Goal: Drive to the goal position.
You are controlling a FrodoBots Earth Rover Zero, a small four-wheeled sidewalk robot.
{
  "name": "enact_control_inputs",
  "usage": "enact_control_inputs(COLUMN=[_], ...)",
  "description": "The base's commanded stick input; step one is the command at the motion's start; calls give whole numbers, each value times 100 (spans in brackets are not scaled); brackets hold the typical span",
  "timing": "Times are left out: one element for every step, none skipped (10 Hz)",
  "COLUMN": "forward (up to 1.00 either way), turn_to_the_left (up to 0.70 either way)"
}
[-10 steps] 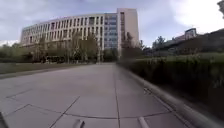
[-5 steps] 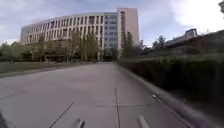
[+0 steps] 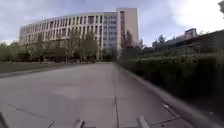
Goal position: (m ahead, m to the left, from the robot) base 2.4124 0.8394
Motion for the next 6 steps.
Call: enact_control_inputs(forward=[100, 100, 100, 100, 100, 100], turn_to_the_left=[0, 0, 0, 0, 0, 0])
